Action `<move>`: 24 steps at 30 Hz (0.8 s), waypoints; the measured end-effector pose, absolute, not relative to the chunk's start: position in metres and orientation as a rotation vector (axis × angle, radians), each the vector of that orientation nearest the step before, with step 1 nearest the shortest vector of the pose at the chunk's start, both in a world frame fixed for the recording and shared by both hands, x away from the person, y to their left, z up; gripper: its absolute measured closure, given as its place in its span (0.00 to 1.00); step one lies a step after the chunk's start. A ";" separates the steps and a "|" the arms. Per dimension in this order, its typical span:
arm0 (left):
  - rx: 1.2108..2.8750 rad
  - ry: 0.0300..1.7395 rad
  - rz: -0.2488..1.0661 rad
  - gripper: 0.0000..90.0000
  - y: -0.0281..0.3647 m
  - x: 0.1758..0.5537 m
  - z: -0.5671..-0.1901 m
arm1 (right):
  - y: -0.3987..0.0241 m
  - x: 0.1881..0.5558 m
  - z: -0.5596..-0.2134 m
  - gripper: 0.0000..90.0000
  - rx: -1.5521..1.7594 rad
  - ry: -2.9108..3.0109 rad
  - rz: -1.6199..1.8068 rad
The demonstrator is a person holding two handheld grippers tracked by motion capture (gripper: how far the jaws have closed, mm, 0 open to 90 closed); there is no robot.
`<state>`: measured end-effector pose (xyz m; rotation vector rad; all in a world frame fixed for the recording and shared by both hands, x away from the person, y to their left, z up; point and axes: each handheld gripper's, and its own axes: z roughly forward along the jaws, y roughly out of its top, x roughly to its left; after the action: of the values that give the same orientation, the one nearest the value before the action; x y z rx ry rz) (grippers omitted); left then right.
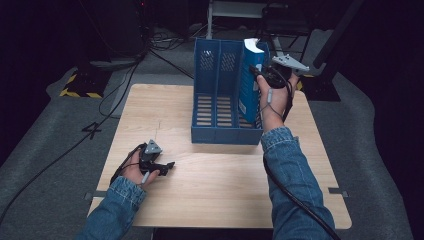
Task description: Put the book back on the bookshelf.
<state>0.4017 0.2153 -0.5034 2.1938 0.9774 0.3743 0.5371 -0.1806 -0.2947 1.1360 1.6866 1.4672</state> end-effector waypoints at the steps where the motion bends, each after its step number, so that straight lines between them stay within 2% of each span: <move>1: 2.194 0.978 0.374 0.26 0.215 0.402 -0.503 | -0.181 0.537 -0.296 0.69 1.138 1.682 1.470; 9: 2.191 0.978 0.376 0.26 0.215 0.402 -0.504 | -0.180 0.538 -0.321 0.69 1.172 1.617 1.475; 17: 2.194 0.979 0.382 0.26 0.215 0.402 -0.503 | -0.179 0.536 -0.322 0.69 1.171 1.594 1.457; 24: 2.197 0.980 0.380 0.26 0.215 0.401 -0.503 | -0.173 0.548 -0.308 0.67 1.236 1.711 1.336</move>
<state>0.4010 0.2149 -0.5033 2.1972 0.9797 0.3797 0.5479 -0.1731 -0.3083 1.2362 1.7112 1.3361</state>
